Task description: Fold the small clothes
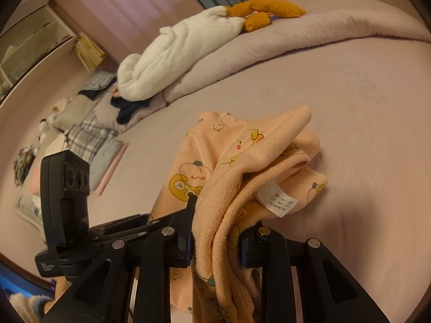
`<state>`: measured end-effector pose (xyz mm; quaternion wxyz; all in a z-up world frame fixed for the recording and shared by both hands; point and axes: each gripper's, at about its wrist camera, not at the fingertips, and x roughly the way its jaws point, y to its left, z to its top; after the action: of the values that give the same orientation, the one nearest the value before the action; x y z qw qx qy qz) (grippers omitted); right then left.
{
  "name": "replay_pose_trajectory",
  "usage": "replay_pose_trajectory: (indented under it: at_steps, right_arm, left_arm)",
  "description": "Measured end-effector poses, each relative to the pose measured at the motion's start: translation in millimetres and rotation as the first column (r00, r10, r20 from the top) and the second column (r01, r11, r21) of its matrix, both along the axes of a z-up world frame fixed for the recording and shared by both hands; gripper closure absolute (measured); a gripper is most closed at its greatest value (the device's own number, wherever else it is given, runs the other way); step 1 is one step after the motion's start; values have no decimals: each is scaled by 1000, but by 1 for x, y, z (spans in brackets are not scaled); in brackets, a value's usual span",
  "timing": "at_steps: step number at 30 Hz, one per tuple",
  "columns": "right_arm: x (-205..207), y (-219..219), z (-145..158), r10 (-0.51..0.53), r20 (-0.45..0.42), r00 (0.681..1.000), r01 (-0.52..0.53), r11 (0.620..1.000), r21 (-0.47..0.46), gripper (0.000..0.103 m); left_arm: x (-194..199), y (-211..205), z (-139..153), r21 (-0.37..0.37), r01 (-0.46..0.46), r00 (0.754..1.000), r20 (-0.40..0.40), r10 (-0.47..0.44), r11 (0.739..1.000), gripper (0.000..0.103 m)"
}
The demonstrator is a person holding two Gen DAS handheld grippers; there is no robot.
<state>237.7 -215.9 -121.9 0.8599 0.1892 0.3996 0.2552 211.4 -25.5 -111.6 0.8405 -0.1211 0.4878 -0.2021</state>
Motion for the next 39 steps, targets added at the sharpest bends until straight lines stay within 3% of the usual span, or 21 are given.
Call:
replay_pose_trajectory:
  at_steps: [18, 39]
  right_arm:
    - [-84, 28, 26, 75, 108, 991, -73, 997, -25, 76]
    - [-119, 61, 48, 175, 207, 963, -170, 985, -37, 76]
  left_arm:
    - [-88, 26, 24, -33, -54, 995, 76, 57, 998, 77]
    - [-144, 76, 54, -41, -115, 977, 176, 121, 993, 76]
